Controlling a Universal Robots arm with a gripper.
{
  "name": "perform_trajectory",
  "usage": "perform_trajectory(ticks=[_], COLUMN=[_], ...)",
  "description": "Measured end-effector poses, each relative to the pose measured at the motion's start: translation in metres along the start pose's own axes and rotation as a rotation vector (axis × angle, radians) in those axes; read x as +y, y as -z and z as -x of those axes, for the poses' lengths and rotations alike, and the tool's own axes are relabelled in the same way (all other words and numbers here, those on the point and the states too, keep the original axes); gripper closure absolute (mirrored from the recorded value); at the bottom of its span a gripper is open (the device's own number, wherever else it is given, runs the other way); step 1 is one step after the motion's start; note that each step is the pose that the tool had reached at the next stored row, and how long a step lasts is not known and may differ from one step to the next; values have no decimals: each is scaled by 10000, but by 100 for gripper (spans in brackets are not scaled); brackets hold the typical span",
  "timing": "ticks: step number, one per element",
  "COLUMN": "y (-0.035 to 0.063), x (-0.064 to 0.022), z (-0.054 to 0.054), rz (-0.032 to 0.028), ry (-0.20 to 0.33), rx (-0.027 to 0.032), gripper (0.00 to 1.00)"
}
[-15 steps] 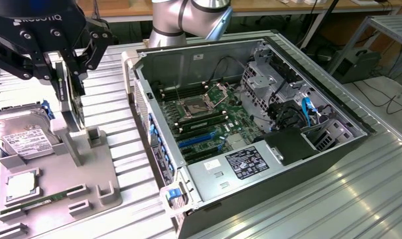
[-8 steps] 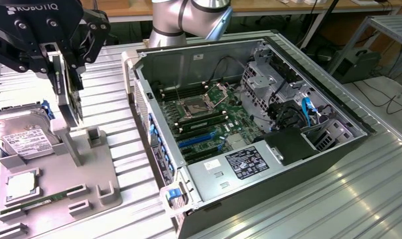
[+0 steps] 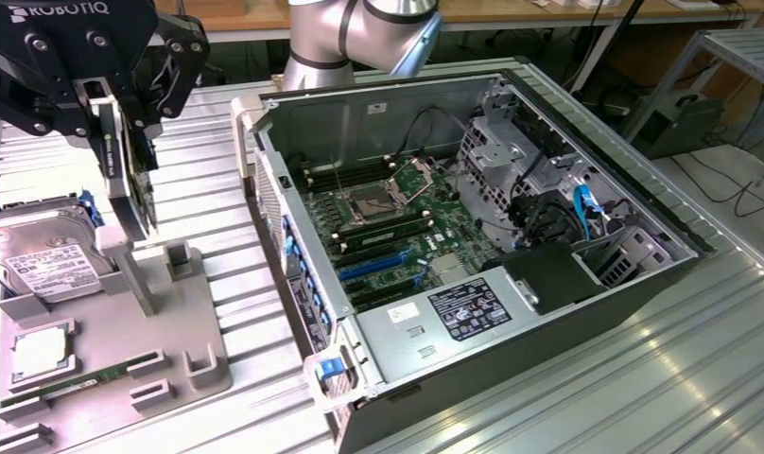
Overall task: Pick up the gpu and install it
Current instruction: 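Pick up the gpu and move the gpu toward the slot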
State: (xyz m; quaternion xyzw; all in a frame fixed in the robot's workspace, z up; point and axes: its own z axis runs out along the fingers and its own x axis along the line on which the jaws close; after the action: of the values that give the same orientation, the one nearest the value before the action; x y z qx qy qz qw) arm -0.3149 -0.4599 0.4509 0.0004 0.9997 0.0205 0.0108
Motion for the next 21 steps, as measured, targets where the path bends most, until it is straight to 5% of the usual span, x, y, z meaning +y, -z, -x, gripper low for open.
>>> perform_trajectory(ticks=[21], y=[-6], x=[0], z=[259], rz=[1], ry=[-1], rx=[0], gripper=[72])
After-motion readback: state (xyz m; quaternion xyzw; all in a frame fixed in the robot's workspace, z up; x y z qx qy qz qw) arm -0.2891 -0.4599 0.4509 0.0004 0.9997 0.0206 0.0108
